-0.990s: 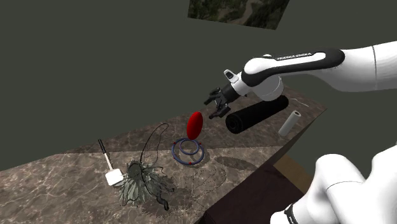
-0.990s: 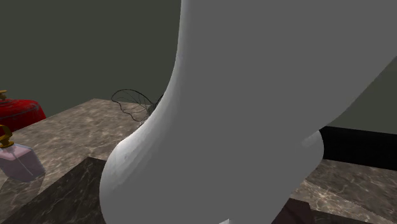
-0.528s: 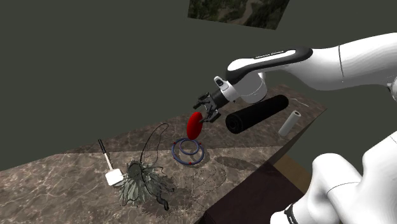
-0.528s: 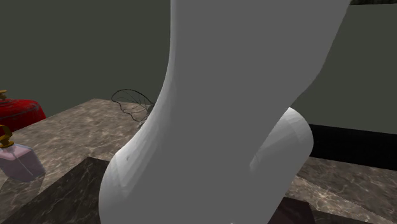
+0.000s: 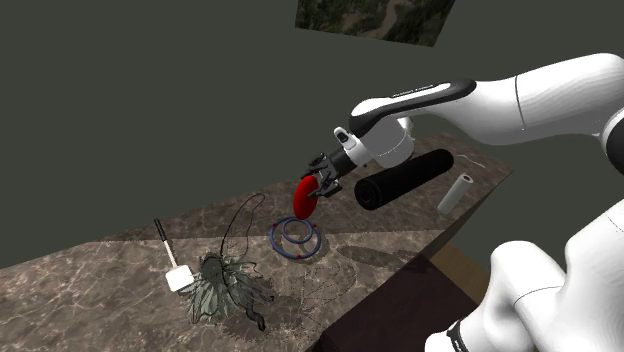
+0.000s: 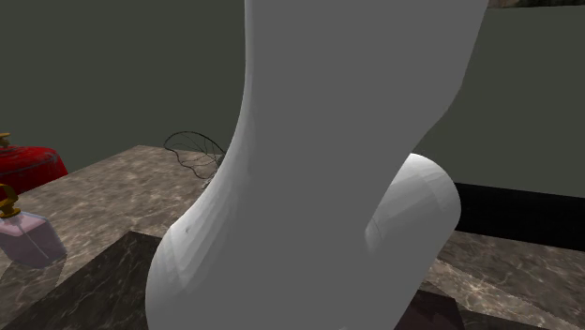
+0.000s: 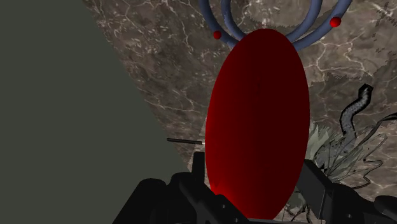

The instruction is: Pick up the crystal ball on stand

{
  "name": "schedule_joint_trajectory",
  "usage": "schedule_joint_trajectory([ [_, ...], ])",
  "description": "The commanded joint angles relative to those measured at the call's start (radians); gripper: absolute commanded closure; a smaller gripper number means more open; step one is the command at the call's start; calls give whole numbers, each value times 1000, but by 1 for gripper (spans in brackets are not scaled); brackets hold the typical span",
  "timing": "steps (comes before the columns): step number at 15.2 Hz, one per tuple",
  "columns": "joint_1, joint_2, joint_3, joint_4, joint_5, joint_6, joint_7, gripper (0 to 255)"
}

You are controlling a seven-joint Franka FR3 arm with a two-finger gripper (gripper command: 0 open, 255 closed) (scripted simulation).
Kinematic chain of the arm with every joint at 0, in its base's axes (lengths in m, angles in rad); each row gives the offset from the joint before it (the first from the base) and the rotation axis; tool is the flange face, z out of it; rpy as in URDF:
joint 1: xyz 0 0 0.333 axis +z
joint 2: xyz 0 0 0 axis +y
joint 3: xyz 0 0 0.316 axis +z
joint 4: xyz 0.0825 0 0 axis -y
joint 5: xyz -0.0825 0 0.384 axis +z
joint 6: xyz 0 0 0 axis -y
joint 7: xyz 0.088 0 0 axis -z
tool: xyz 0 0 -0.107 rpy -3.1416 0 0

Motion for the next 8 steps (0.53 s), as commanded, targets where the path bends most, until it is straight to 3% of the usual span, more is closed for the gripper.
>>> schedule_joint_trajectory([
  [1, 0, 2, 0, -1, 1, 0, -2, 255],
  [8, 0, -9, 1, -1, -17, 1, 16, 255],
])
